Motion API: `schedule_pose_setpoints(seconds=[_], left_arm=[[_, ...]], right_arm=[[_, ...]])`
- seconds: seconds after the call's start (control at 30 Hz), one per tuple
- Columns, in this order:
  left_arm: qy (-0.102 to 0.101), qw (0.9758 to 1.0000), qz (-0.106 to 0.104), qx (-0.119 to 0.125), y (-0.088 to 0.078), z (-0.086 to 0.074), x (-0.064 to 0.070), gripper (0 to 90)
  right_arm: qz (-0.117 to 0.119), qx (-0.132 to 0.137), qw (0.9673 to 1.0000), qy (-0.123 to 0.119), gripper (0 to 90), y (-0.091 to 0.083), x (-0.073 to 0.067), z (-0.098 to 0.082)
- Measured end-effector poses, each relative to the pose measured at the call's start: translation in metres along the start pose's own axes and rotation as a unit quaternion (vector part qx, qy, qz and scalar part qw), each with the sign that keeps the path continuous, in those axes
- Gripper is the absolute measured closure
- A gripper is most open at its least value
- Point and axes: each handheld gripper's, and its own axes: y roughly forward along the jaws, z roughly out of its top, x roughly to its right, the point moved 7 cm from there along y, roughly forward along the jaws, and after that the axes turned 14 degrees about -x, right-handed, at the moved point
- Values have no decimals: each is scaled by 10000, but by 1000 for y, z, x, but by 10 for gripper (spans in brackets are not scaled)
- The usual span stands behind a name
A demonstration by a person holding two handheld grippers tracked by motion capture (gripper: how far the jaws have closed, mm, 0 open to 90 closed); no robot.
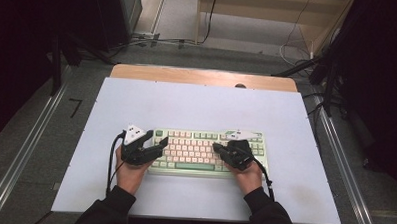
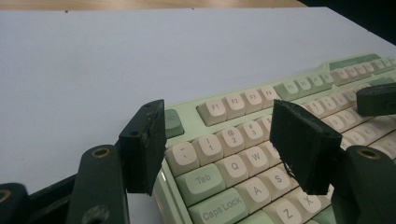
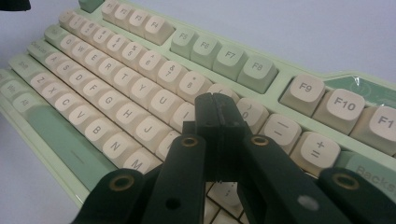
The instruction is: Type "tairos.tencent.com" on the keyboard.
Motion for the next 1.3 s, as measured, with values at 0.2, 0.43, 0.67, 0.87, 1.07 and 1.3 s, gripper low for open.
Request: schedule_pose_setpoints(seconds=[0.2,0.43,0.67,0.87,1.07,1.3], left_arm=[[6,10000,-6,-10,0,0,1,367],[13,10000,-3,-25,1,-1,1,368],[5,10000,-3,-15,0,-1,1,368],[13,10000,-7,-22,0,-1,1,368],[10,10000,0,-21,0,-1,0,368],[19,10000,-3,-26,0,-1,1,368]], right_arm=[[-3,8,10000,5,876,1,1,1],[35,-105,9999,15,876,3,0,-1],[205,190,9996,-11,614,-10,-5,4],[378,314,9988,1,368,-24,-10,5],[455,384,9982,-22,349,-34,-13,4],[497,414,9978,-121,364,-38,-18,3]])
